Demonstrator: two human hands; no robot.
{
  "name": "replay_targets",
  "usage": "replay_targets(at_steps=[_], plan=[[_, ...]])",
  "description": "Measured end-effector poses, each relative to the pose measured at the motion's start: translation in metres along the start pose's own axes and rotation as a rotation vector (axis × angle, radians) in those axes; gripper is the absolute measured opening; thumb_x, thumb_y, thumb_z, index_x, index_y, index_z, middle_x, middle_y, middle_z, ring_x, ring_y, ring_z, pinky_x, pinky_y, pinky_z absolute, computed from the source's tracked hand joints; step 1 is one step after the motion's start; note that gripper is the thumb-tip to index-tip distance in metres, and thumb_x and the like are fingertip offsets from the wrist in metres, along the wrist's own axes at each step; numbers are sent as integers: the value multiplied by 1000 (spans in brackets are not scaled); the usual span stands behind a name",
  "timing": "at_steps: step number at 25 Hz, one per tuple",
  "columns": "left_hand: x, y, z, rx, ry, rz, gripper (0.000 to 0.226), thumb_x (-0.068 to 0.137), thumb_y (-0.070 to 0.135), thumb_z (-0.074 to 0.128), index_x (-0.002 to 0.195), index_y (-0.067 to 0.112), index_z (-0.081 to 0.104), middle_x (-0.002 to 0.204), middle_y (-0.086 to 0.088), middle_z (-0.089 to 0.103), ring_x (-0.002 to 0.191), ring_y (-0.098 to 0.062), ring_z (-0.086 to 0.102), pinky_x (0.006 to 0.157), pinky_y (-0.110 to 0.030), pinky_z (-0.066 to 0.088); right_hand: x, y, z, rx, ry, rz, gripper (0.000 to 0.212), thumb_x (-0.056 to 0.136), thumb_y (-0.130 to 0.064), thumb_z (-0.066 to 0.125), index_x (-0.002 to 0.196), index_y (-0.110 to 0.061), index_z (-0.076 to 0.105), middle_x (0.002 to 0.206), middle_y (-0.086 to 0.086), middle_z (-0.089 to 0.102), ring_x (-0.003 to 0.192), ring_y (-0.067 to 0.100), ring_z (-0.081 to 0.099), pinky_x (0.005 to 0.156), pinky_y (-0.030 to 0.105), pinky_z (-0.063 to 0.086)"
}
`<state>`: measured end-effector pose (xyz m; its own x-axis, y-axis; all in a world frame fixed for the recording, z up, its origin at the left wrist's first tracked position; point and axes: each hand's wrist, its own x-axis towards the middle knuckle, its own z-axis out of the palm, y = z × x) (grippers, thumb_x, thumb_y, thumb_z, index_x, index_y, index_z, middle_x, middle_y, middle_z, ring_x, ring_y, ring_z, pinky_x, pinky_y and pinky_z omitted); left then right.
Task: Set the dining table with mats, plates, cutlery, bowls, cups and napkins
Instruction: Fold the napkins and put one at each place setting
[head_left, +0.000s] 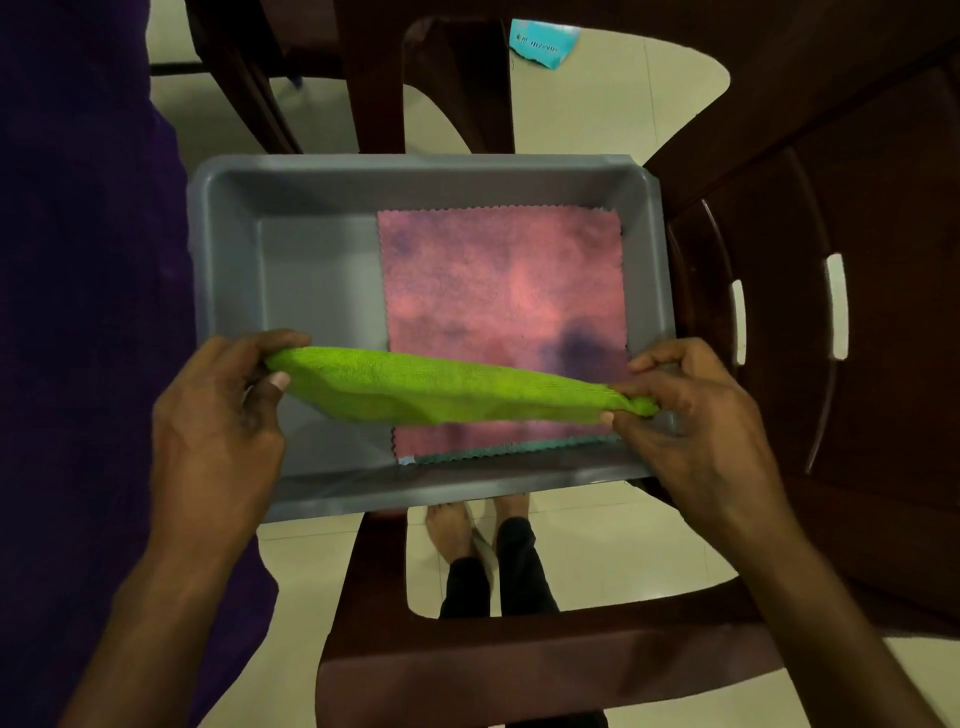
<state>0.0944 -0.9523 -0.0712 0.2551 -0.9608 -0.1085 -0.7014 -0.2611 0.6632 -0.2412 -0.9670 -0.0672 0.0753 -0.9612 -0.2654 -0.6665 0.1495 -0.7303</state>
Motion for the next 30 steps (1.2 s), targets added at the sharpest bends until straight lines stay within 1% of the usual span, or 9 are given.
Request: replay_targets(at_steps=[2,4,7,10,13,16,20,27,30], plan=[[-3,6,-5,-39,26,-18,41,97,3,61,103,43,64,109,8,53,100,-10,60,87,-5,44,-10,-4,-5,-50,49,-47,15,82,-8,79,89,-20,74,115,-13,61,110,-4,54,85,1,38],[-4,7,-10,-230,37,-37,37,100,5,57,101,41,61,114,6,53,105,-5,57,91,-8,44,-16,-13,-15,169,34,-11,9,88,-15,72,86,-22,67,111,-12,70,113,3,58,89,9,43],[0,10,-6,-393,-43,-26,24,108,15,43,103,36,56,100,6,57,94,-5,54,82,-16,44,-10,-28,-18,466,-16,48,4,96,-25,59,94,-22,61,84,-5,66,84,2,63,70,19,50],[13,13,8,-304,-5,-46,19,110,22,38,97,32,48,82,12,49,74,4,44,67,-17,38,12,-27,-3,470,99,123,7,103,-27,54,97,-24,56,84,-13,60,78,0,59,67,18,49],[25,5,25,-347,-35,-194,19,109,28,42,93,34,51,81,14,54,73,1,47,72,-27,43,37,-13,16,476,192,256,6,104,-25,56,103,-19,56,90,-9,61,75,-4,60,67,17,51],[26,4,34,-635,-133,-497,14,104,32,55,117,31,59,99,13,71,84,-6,66,81,-37,56,48,1,30,687,210,441,23,98,-20,66,119,-12,59,106,2,69,81,4,70,70,29,57],[16,-1,30,-996,-238,-594,55,94,8,63,143,27,48,108,-3,73,84,-8,69,70,-19,56,44,17,36,987,109,466,58,86,3,71,137,-16,51,121,11,70,102,26,73,78,41,63],[7,-16,63,-693,-332,-652,18,97,6,62,110,19,64,99,-9,69,80,-14,64,73,-21,57,37,49,47,687,156,589,55,87,5,70,135,-21,60,115,-1,71,108,29,70,82,55,57],[7,-32,87,-467,-443,-628,9,94,17,70,97,21,62,98,-14,64,75,-17,64,73,-29,57,34,52,48,660,148,511,59,89,8,66,135,-27,59,113,-2,70,105,19,71,76,39,60]])
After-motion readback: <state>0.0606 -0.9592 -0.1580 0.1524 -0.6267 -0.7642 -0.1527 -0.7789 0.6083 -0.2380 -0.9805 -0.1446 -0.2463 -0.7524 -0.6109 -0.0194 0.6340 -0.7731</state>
